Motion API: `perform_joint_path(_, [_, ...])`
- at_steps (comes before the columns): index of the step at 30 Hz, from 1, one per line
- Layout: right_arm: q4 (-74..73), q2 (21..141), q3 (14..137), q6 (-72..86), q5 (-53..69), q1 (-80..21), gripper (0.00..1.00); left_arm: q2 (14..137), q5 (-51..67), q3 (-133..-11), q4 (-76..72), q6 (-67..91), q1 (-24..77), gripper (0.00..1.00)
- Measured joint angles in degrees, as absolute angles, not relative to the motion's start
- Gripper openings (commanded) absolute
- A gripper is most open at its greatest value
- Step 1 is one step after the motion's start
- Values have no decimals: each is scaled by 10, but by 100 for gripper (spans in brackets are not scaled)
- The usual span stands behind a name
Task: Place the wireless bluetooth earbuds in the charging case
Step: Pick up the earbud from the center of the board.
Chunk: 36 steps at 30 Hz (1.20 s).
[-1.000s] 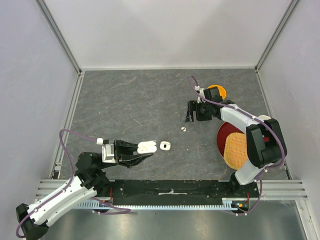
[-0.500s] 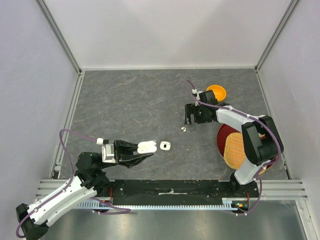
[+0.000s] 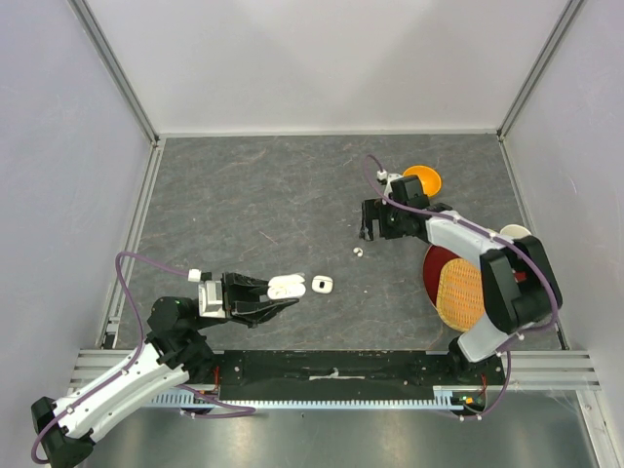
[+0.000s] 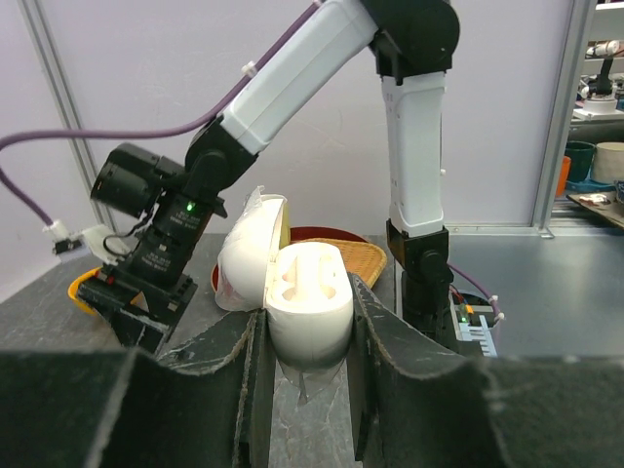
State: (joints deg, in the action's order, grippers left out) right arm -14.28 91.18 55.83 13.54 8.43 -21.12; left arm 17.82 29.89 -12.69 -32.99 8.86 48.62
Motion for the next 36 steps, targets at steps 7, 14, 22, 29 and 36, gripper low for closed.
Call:
perform_joint_path(7, [-157,976,563,132,94,-214,88,177,295,-127,-330,89,486,2])
perform_joint_path(14, [-157,974,563,133,94,-215,89,173,295,-127,-330,89,486,2])
perform_joint_path(22, [-150,954,557,133,92,-215,82,167,294,-127,-330,89,486,2])
perform_joint_path(29, [-149,954,557,133,92,-215,79,167,291,-127,-329,89,486,2])
perform_joint_path(36, [-145,966,557,133,98,-215,77,167,290,-127,-329,89,486,2])
